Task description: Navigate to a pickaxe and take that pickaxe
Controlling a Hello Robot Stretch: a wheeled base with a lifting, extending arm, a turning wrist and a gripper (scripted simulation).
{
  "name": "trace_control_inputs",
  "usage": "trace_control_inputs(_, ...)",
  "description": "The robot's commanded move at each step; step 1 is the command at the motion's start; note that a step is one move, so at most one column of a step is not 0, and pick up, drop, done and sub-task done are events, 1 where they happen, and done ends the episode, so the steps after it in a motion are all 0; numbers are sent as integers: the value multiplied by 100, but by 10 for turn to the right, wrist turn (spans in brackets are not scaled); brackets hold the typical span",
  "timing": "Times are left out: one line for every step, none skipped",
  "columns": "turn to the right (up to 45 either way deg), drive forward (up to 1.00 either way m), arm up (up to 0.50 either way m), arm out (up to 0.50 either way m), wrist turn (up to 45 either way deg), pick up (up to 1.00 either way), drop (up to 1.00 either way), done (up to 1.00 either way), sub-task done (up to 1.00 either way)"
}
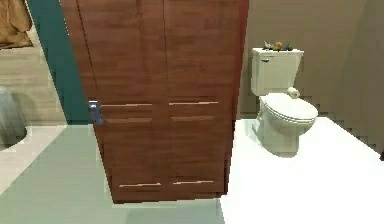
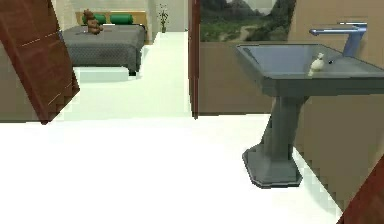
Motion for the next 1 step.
trace_control_inputs(-450, 0, 0, 0, 0, 0, 0, 0, 0)
